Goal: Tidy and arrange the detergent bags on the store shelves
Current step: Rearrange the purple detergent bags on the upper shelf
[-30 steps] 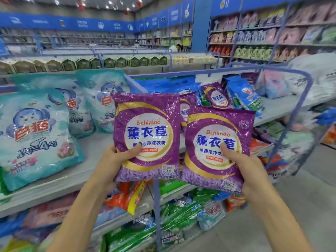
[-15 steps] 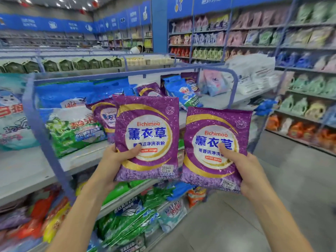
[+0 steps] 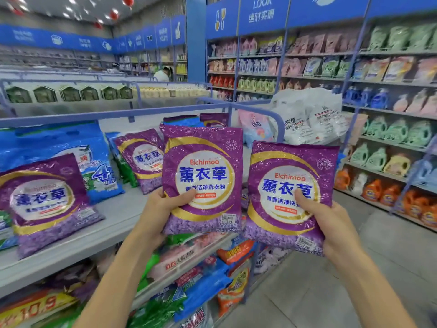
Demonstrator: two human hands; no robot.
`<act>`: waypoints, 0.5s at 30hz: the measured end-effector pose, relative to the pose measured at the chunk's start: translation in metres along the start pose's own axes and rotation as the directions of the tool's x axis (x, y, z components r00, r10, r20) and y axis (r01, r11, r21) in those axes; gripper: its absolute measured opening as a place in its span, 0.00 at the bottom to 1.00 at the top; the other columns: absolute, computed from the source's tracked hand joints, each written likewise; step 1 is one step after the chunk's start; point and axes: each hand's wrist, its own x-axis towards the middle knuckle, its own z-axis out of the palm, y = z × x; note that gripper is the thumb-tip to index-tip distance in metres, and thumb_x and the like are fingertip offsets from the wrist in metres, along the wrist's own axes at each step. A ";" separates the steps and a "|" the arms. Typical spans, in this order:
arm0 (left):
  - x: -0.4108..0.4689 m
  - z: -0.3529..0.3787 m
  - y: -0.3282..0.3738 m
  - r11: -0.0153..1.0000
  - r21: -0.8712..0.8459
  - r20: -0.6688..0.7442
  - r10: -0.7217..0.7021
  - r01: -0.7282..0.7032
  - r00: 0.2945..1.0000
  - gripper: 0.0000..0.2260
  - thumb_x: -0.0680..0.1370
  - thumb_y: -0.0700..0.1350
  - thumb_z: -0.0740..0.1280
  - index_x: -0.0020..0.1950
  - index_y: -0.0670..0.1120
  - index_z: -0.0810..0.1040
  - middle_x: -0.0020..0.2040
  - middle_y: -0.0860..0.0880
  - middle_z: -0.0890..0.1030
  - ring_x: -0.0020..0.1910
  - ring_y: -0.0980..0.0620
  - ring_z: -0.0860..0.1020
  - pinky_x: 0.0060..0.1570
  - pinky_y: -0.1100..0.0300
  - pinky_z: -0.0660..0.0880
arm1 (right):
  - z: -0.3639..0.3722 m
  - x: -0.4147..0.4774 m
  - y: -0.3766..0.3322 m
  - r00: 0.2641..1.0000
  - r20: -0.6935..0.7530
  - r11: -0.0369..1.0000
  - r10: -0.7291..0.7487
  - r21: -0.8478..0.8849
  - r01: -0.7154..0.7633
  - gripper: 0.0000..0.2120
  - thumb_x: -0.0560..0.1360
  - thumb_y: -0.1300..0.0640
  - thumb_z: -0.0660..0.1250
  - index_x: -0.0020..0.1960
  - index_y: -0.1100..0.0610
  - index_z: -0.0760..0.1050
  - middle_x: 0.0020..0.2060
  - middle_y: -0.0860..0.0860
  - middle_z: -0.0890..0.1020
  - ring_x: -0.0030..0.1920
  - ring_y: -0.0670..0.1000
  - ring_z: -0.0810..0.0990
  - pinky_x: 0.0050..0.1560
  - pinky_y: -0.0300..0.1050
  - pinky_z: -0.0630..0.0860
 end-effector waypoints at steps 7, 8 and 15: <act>0.076 0.042 -0.022 1.000 0.018 -0.090 -0.006 0.007 0.996 0.17 0.69 0.39 0.75 0.57 0.41 0.83 0.52 0.40 0.87 0.47 0.41 0.87 0.45 0.50 0.84 | -0.021 0.110 -0.004 0.996 0.080 1.000 0.030 -0.006 -0.030 0.16 0.72 0.58 0.78 0.58 0.58 0.82 0.47 0.58 0.88 0.46 0.58 0.88 0.50 0.54 0.82; 0.086 0.046 -0.027 1.000 0.016 -0.117 -0.006 0.008 0.993 0.16 0.69 0.39 0.75 0.56 0.42 0.84 0.52 0.40 0.87 0.47 0.41 0.87 0.47 0.49 0.84 | -0.022 0.128 -0.002 0.994 0.098 0.999 0.042 -0.008 -0.041 0.15 0.72 0.58 0.78 0.57 0.58 0.83 0.47 0.58 0.88 0.46 0.58 0.88 0.50 0.54 0.83; 0.144 0.087 -0.055 1.000 0.024 -0.323 0.018 -0.011 0.946 0.21 0.68 0.41 0.76 0.61 0.41 0.82 0.54 0.41 0.86 0.52 0.39 0.86 0.57 0.43 0.80 | -0.028 0.251 0.005 0.961 0.254 0.994 0.108 -0.028 -0.104 0.13 0.72 0.60 0.77 0.56 0.59 0.84 0.47 0.59 0.88 0.46 0.58 0.88 0.53 0.55 0.82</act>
